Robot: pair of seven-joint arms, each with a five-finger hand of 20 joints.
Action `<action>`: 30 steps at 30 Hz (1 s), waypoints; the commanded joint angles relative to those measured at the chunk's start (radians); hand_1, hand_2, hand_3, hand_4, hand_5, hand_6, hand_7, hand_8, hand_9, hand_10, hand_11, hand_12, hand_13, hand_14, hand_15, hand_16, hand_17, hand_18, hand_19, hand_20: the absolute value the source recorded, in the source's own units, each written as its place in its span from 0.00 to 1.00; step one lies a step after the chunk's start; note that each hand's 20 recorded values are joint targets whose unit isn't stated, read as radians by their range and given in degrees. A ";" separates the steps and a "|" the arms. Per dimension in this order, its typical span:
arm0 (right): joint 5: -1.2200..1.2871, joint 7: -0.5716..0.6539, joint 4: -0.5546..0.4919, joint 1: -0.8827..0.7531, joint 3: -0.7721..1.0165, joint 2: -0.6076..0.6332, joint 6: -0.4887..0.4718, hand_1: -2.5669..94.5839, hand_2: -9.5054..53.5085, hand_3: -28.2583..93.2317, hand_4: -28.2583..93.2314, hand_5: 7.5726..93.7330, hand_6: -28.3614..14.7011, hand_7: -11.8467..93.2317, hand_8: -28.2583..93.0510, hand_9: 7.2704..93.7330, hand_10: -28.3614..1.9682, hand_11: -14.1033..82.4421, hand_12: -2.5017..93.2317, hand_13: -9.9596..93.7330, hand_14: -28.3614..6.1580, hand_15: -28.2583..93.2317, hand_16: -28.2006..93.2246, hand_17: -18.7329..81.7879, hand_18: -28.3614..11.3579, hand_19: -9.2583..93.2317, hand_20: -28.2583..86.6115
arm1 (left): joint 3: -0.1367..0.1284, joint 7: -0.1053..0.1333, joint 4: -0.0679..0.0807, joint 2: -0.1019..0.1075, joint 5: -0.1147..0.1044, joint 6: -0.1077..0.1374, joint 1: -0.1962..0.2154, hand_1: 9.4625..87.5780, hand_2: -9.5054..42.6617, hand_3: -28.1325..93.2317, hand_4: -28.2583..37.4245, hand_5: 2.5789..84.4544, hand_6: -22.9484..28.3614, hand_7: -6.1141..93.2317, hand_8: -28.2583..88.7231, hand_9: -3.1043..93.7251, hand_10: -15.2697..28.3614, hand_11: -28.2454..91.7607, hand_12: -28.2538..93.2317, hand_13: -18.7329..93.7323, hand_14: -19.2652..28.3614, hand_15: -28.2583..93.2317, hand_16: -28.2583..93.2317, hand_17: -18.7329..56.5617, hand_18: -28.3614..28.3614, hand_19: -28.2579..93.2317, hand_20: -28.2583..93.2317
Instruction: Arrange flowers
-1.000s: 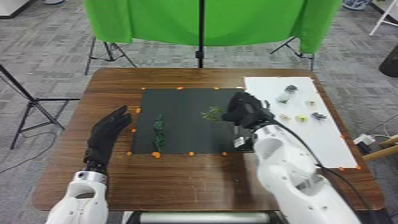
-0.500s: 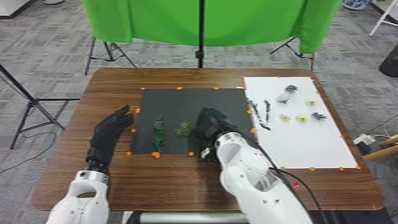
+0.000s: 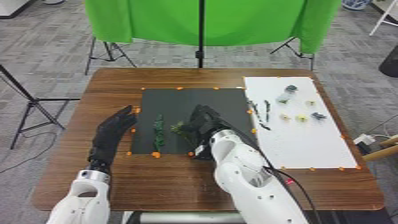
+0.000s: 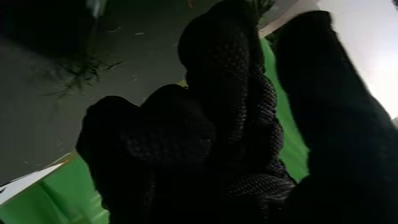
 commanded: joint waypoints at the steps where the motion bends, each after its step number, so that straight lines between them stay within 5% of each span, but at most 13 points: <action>1: -0.030 -0.031 -0.009 -0.018 0.013 -0.002 -0.002 0.46 0.00 0.72 0.10 0.82 0.62 0.31 0.20 0.96 0.57 0.55 0.32 0.98 0.75 0.73 0.52 0.86 0.45 1.00 0.74 | 0.012 -0.016 0.012 -0.011 0.003 -0.016 0.010 0.14 0.05 0.79 0.11 0.48 0.47 0.14 0.20 0.47 0.60 0.31 0.36 0.46 0.70 0.31 0.26 0.31 0.69 0.24 0.38; 10: -0.014 -0.046 -0.159 -0.087 0.075 0.085 0.054 0.31 0.00 0.71 0.12 0.79 0.60 0.28 0.17 0.95 0.55 0.55 0.32 0.97 0.72 0.73 0.52 0.85 0.43 1.00 0.74 | 0.008 -0.021 0.014 -0.015 0.007 -0.024 0.010 0.14 0.05 0.79 0.11 0.48 0.47 0.14 0.20 0.47 0.60 0.31 0.36 0.46 0.70 0.31 0.26 0.31 0.69 0.24 0.38; 15: 0.009 -0.025 -0.222 -0.129 0.103 0.149 -0.017 0.27 0.20 0.79 0.27 0.79 0.59 0.27 0.18 0.96 0.50 0.54 0.32 0.97 0.69 0.73 0.52 0.85 0.40 1.00 0.75 | 0.003 -0.024 0.011 -0.015 0.006 -0.025 0.019 0.14 0.05 0.79 0.11 0.48 0.47 0.14 0.20 0.47 0.60 0.31 0.36 0.46 0.70 0.31 0.26 0.30 0.69 0.24 0.38; 21: 0.001 0.016 -0.206 -0.138 0.113 0.146 -0.163 0.26 0.25 0.81 0.33 0.80 0.58 0.27 0.18 0.97 0.50 0.54 0.32 0.97 0.67 0.74 0.51 0.85 0.39 1.00 0.76 | 0.007 -0.025 0.014 -0.018 0.010 -0.029 0.010 0.14 0.05 0.79 0.11 0.48 0.47 0.14 0.20 0.47 0.60 0.31 0.36 0.46 0.70 0.31 0.26 0.30 0.69 0.24 0.38; 30: -0.020 0.000 -0.173 -0.139 0.088 0.126 -0.186 0.25 0.29 0.81 0.33 0.81 0.58 0.26 0.17 0.97 0.49 0.54 0.32 0.98 0.66 0.74 0.52 0.85 0.38 1.00 0.76 | 0.010 -0.022 0.013 -0.023 0.009 -0.027 0.013 0.14 0.05 0.79 0.11 0.48 0.47 0.14 0.20 0.47 0.60 0.31 0.36 0.46 0.70 0.31 0.26 0.30 0.69 0.24 0.38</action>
